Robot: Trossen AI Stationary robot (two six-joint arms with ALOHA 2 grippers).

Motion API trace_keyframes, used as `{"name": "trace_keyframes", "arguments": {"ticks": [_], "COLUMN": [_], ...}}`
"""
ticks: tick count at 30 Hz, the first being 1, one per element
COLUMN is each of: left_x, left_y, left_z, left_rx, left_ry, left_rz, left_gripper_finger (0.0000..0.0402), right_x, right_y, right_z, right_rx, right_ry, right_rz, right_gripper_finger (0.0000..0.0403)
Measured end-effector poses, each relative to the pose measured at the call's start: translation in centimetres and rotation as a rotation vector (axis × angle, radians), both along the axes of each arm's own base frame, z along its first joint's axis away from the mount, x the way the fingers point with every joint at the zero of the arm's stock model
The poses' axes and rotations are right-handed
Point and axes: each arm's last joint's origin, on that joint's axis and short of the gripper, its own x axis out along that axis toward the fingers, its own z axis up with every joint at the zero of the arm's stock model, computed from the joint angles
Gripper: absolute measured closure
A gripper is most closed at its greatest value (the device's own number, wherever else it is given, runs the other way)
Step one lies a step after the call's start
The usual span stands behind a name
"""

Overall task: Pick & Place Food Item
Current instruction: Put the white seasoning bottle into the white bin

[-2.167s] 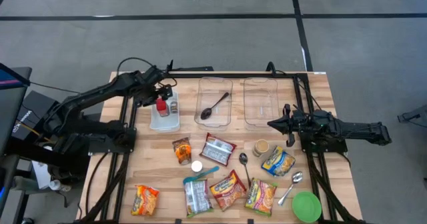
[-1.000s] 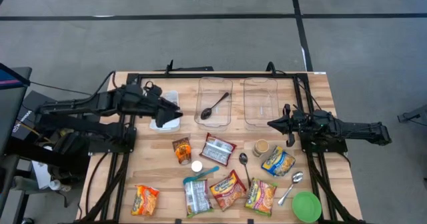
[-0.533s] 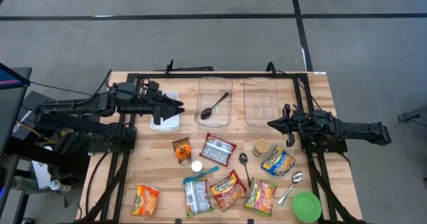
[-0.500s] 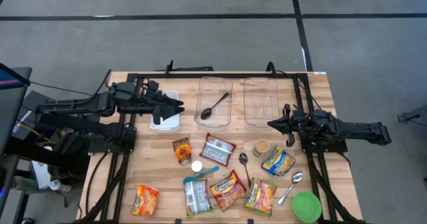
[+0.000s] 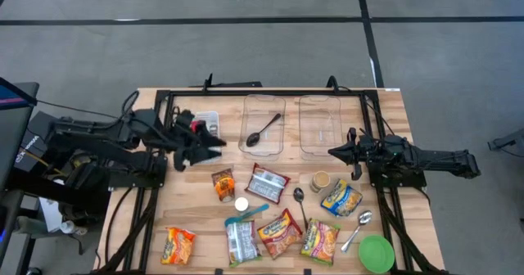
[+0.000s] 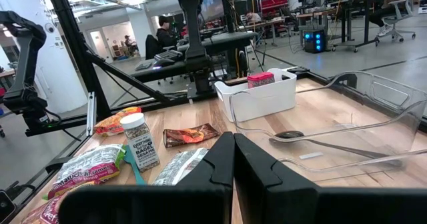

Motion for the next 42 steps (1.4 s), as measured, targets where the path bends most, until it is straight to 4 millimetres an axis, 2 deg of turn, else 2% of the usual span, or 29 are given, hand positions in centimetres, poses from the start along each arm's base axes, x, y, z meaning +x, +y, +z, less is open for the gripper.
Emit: {"name": "trace_keyframes", "arguments": {"ticks": [5, 14, 21, 28, 34, 42], "left_x": [1.3, 3.9, 4.2, 2.9, 2.4, 2.4], "left_y": [-2.6, -6.6, -7.2, -6.6, -6.6, -8.2], "left_z": [-1.0, -4.8, -8.3, -10.4, -10.7, -10.2], "left_rx": [0.004, -0.058, -0.219, -0.303, -0.247, 0.053], "left_ry": [0.047, 0.282, 0.611, 0.878, 0.899, 0.738], "left_rz": [-0.094, -0.144, -0.058, 0.089, 0.161, 0.103], "left_gripper_finger": [0.0183, 0.0206, 0.0232, 0.0260, 0.0278, 0.0286], "right_x": [0.0, 0.0, 0.0, 0.0, 0.0, 0.0], "right_y": [0.0, 0.0, 0.0, 0.0, 0.0, 0.0], "right_z": [0.0, 0.0, 0.0, 0.0, 0.0, 0.0], "right_rx": [0.000, 0.000, 0.000, 0.000, 0.000, 0.000], "right_ry": [0.000, 0.000, 0.000, 0.000, 0.000, 0.000], "right_rz": [0.000, 0.000, 0.000, 0.000, 0.000, 0.000], "right_gripper_finger": [0.0403, 0.0403, 0.0403, 0.0403, 0.0403, 0.0403]}}
